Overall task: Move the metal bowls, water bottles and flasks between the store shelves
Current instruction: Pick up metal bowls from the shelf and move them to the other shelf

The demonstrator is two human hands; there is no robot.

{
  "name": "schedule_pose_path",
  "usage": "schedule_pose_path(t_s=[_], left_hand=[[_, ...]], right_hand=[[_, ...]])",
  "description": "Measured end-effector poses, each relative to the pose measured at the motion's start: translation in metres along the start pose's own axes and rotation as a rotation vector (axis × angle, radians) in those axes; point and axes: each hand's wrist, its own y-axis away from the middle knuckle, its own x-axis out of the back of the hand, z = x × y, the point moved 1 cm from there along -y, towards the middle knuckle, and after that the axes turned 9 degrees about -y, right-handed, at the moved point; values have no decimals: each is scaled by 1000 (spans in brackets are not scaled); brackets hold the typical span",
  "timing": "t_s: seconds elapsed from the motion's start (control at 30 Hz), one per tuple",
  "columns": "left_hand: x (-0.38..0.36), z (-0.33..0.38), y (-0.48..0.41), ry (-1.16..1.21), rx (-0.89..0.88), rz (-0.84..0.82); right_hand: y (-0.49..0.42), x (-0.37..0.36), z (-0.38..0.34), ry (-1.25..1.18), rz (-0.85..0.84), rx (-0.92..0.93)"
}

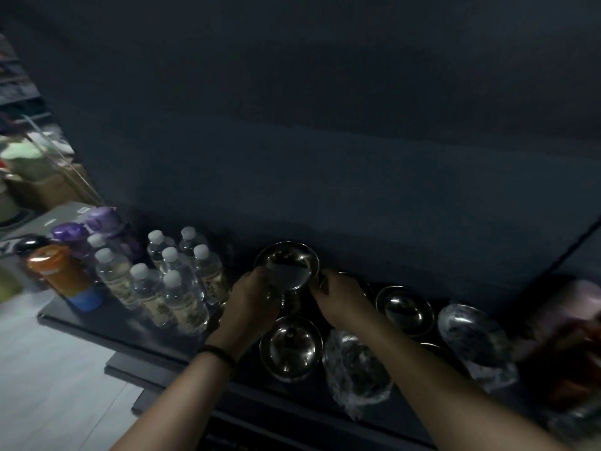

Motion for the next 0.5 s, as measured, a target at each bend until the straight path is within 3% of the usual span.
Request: schedule_pose_path(t_s=[0.23,0.5], left_hand=[[6,88,47,-73,-326,-107],[-56,227,100,-94,-608,-287]], right_hand=[[95,54,36,153,71,76],[229,141,130,275,251,-193]])
